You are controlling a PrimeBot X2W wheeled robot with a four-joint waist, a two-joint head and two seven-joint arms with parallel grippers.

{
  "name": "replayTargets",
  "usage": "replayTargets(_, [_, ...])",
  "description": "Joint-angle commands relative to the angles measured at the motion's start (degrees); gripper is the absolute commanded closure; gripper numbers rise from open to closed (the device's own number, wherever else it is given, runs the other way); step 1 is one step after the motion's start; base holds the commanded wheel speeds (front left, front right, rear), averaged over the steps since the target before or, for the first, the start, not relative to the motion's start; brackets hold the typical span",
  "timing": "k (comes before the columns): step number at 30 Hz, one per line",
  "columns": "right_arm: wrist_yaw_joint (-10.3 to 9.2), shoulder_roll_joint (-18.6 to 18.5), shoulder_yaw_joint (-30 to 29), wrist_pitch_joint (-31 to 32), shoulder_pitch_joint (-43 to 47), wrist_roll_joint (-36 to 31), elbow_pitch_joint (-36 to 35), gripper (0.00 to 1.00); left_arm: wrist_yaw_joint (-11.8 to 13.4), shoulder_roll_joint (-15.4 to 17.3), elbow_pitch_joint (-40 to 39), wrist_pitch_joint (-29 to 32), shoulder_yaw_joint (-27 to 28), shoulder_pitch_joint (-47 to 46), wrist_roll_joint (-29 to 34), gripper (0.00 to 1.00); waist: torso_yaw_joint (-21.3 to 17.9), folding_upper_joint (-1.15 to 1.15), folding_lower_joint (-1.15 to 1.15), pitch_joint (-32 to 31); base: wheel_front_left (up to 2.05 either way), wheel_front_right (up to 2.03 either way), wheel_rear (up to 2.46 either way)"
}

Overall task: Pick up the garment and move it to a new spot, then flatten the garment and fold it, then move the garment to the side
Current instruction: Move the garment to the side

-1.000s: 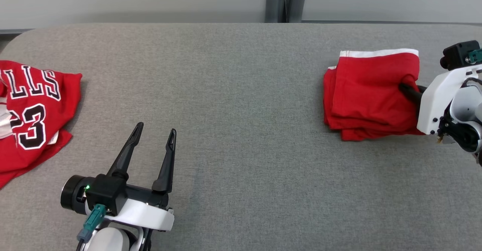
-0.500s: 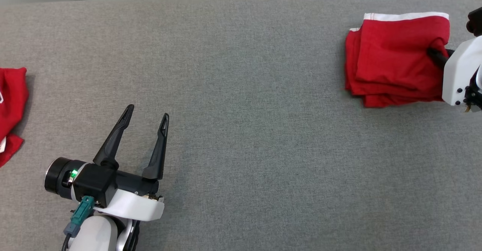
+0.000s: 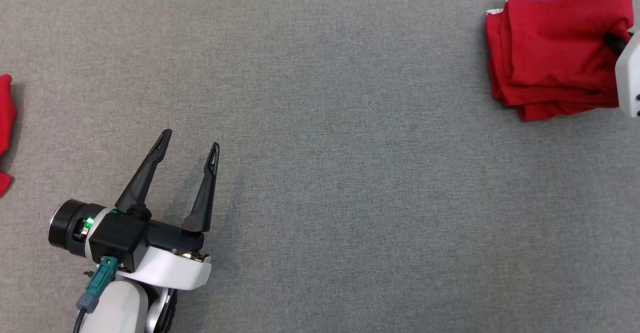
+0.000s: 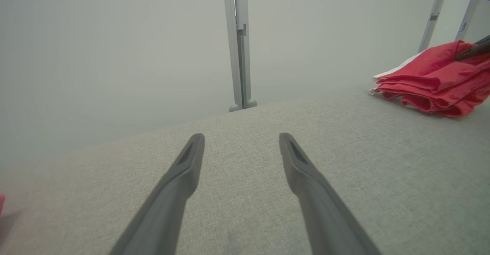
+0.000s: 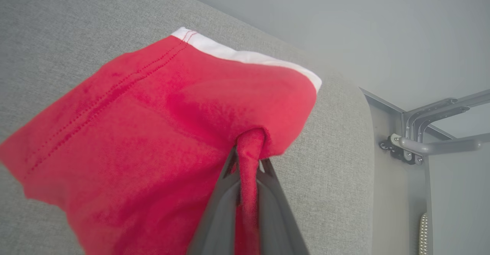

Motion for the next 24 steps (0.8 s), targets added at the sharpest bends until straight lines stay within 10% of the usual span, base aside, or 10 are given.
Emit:
replayTargets(1, [-0.02, -0.4, 0.0, 0.4, -0.8, -0.8, 0.3, 1.0, -0.3, 0.4, -0.3, -0.2, 0.1, -0.9, -0.3, 0.0, 0.3, 0.0, 0.0, 0.2, 0.0, 0.0, 0.0])
replayTargets(16, [-0.02, -0.7, 0.0, 1.5, -3.1, -9.2, 3.4, 1.0, -0.3, 0.3, -1.0, -0.2, 0.8, -1.1, -0.4, 0.0, 1.4, 0.0, 0.0, 2.3, 0.0, 0.0, 0.0])
replayTargets(17, [-0.02, -0.4, 0.0, 1.4, -3.2, -9.4, 3.6, 0.92, -0.3, 0.3, -1.0, -0.2, 0.9, -1.1, -0.4, 0.0, 1.4, 0.0, 0.0, 2.4, 0.0, 0.0, 0.0])
replayTargets(21, [-0.02, 0.3, 0.0, 2.1, -3.0, -9.7, 4.8, 0.0, -0.3, 0.4, -0.9, -0.2, 1.2, -1.2, -0.3, 0.0, 1.1, 0.0, 0.0, 2.6, 0.0, 0.0, 0.0])
replayTargets(24, [-0.02, 0.6, 0.0, 1.4, -3.5, -11.0, 5.3, 0.0, -0.3, 0.3, -0.7, -0.2, 1.3, -1.4, -0.4, 0.0, 0.9, 0.0, 0.0, 2.5, 0.0, 0.0, 0.0])
